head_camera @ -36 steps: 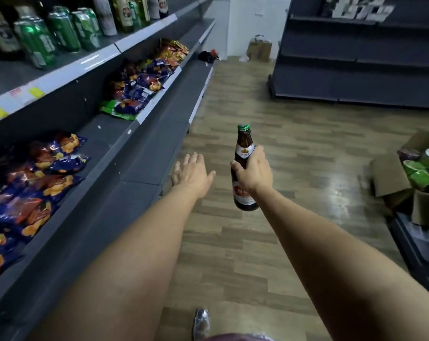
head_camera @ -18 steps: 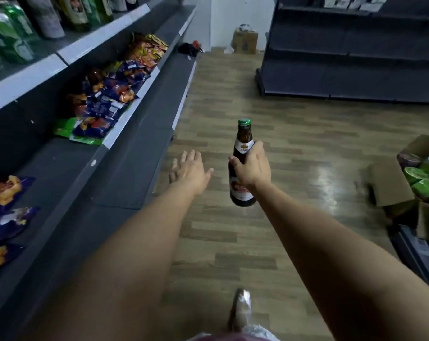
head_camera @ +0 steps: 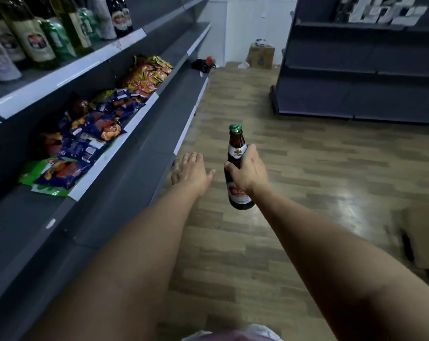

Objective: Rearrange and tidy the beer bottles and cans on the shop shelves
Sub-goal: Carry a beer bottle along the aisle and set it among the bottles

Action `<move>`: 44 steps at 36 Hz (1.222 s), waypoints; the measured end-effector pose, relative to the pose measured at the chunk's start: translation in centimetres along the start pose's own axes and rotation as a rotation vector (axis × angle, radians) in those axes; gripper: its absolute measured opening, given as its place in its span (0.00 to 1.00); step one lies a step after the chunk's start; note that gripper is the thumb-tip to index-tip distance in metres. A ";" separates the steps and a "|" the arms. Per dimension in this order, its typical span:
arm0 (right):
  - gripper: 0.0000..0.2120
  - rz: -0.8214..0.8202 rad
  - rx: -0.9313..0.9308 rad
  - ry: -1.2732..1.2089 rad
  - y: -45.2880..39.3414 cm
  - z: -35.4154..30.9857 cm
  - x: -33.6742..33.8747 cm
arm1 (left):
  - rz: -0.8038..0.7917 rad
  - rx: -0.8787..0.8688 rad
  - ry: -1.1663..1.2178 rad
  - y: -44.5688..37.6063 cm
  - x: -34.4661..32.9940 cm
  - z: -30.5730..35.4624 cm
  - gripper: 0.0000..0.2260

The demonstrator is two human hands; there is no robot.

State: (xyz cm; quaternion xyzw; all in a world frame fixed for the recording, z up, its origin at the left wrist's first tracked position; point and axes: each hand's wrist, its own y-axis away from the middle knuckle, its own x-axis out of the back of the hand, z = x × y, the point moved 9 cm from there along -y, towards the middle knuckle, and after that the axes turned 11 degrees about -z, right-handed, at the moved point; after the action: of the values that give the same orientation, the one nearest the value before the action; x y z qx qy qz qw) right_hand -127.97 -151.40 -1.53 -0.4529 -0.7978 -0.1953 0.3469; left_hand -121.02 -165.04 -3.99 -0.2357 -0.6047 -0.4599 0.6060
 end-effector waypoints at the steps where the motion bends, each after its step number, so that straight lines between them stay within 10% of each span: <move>1: 0.18 0.002 -0.001 -0.002 -1.3 0.2 0.3 | 0.001 0.005 -0.001 -1.2 0.2 0.2 0.30; 44: 0.18 -0.215 0.178 -0.090 -68.1 -11.0 -6.9 | 0.119 0.293 0.063 -59.2 22.0 -11.9 0.30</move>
State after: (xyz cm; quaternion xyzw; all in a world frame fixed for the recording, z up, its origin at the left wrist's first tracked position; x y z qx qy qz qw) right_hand -179.88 -197.36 1.15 -0.3406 -0.8705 -0.1392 0.3269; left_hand -168.13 -208.65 -1.03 -0.1658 -0.6311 -0.3371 0.6786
